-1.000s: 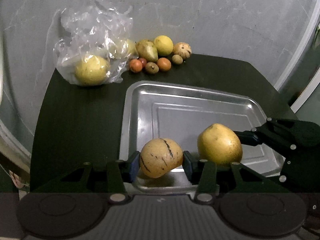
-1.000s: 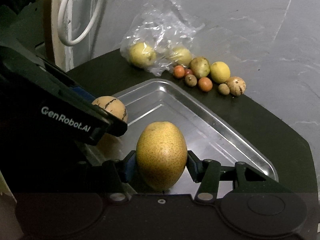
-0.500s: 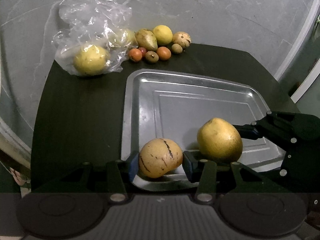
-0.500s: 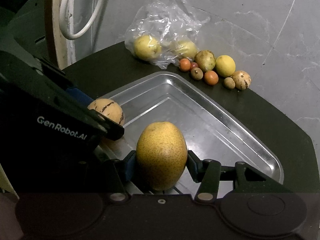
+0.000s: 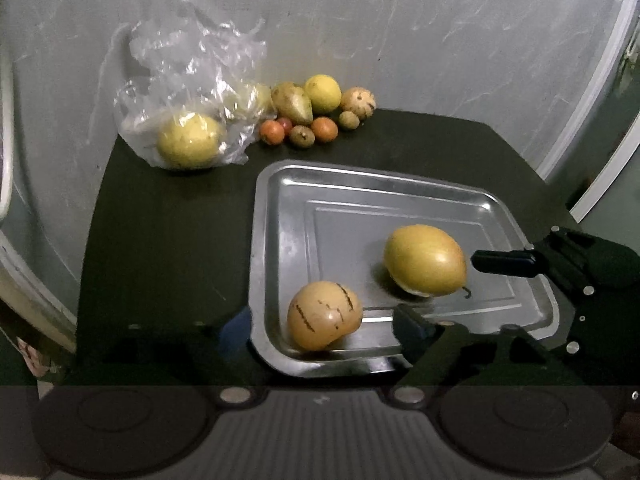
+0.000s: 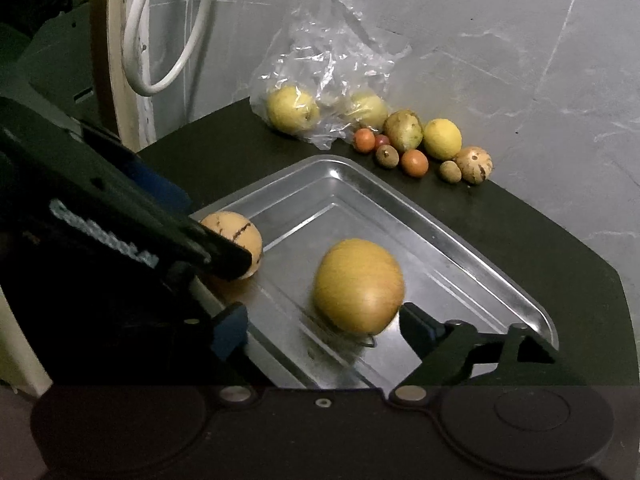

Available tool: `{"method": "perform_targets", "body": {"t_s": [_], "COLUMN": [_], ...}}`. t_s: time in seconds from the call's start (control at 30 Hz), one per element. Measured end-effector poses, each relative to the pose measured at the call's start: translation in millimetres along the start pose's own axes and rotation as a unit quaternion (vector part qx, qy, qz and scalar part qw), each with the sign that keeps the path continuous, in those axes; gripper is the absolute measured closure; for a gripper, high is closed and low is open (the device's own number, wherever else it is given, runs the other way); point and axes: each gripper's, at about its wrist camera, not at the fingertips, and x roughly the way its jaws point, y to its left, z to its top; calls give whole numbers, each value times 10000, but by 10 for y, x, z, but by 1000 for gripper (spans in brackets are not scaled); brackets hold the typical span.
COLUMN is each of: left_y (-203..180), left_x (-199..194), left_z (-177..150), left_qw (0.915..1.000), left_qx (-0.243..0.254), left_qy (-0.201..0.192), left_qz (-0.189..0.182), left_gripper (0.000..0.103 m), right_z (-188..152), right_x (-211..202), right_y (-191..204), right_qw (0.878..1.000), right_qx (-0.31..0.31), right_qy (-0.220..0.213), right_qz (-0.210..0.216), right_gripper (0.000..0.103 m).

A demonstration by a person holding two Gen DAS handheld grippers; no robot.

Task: Organize fruits
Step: 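Carry both fruits over the steel tray and open both tools to release them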

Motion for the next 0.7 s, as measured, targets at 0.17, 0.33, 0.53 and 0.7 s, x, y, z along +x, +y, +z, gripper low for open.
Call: {"method": "perform_targets", "body": {"t_s": [0.17,0.33,0.53,0.7], "left_y": [25,64,146,186], "left_x": [-98,-173,-204,-184], "left_z": [-35,-64,-27,37], "left_qw": [10000,9998,9992,9987], "left_qx": [13,-52,-255,-404], "left_qy": [56,210,297,280], "left_qz": [-29,-29,42,117], "left_gripper": [4,1,1,1], "right_z": [-46,-99,-170,-223], "right_x": [-127,-182,-216,-281], "right_y": [-55,-131,-242,-329], "right_qw": [9997,9978,9939,9907], "right_qx": [236,433,678,802], "right_qy": [97,455,609,569], "right_qz": [-22,-224,-617,-936], "right_gripper": [4,3,2,1]}}
